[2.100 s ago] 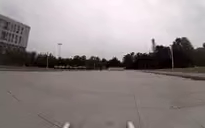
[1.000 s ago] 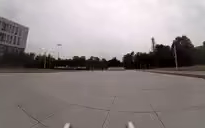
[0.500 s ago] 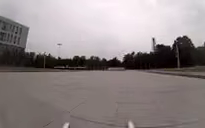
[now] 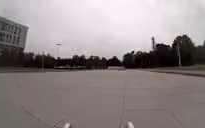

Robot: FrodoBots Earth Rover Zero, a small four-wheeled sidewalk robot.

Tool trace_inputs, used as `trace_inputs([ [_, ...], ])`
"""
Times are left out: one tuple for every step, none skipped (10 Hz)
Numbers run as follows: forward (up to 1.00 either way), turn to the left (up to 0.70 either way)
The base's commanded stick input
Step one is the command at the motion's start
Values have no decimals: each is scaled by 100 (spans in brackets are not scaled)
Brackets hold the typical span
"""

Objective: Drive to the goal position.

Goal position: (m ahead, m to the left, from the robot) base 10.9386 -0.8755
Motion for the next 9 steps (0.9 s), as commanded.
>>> trace_inputs([
  [85,0],
  [85,0],
  [85,0],
  [85,0],
  [85,0],
  [85,0],
  [85,0],
  [85,0],
  [85,0],
])
